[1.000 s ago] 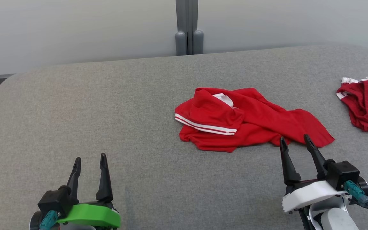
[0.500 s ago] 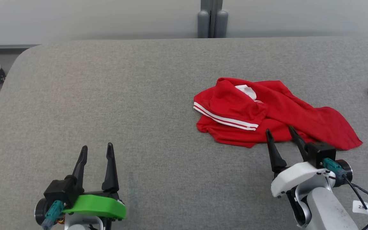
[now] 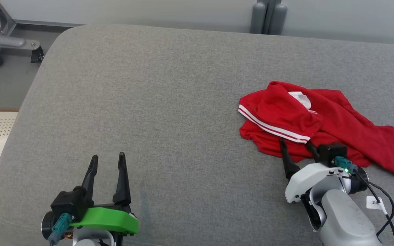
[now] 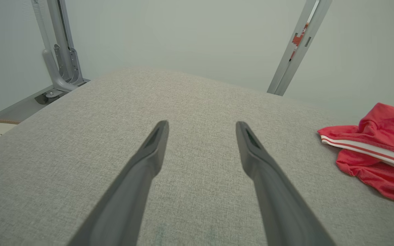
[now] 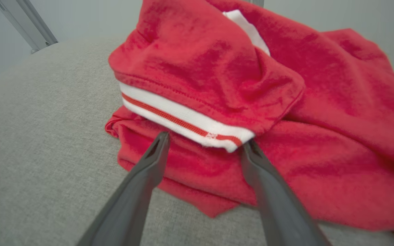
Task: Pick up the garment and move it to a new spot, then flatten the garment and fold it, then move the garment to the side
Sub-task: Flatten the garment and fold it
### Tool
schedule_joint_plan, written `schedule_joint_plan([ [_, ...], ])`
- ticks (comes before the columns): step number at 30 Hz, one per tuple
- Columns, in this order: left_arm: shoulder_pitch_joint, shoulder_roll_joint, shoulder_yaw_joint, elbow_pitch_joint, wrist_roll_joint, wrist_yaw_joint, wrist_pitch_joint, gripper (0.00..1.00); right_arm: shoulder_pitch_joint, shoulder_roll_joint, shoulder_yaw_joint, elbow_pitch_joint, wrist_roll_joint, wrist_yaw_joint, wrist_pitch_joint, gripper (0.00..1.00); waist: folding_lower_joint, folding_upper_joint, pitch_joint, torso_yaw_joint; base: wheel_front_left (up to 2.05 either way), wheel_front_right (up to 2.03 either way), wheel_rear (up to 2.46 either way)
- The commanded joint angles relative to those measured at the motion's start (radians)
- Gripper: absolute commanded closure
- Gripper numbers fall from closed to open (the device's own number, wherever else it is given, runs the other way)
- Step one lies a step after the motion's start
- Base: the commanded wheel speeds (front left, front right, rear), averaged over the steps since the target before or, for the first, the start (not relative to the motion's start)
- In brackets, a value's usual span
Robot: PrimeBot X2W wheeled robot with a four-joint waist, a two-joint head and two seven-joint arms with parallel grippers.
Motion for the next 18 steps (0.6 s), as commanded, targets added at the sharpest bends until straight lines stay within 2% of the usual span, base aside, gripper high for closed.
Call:
schedule_joint_plan([
  [1,-0.008,0.001,0.000,0.001,-0.002,0.005,0.000,0.00,-0.017,-0.003,0.003,0.006,0.004,-0.002,-0.003,0.00,0.0000,0.0000,0.001,0.008,0.00,0.00,0.00],
  [5,-0.003,0.001,-0.002,-0.001,0.001,0.007,0.000,0.00,-0.034,-0.004,-0.007,-0.012,0.011,-0.002,-0.003,0.00,0.0000,0.0000,0.000,0.012,0.00,0.00,0.00],
  [6,-0.001,0.001,-0.003,-0.002,0.002,0.007,0.000,0.00,-0.037,-0.003,-0.011,-0.020,0.017,-0.002,-0.003,0.05,0.0000,0.0000,-0.001,0.012,0.00,0.00,0.00],
  [8,0.002,0.001,-0.004,-0.003,0.004,0.008,0.000,0.00,-0.036,-0.003,-0.014,-0.036,0.025,-0.002,-0.003,0.00,0.0000,0.0000,-0.003,0.012,0.00,0.00,0.00],
  [18,0.007,0.001,0.000,-0.001,0.009,0.002,0.000,0.00,-0.024,-0.003,-0.058,-0.066,0.081,-0.002,-0.003,0.00,0.0000,0.0000,-0.006,0.005,0.00,0.00,0.00],
])
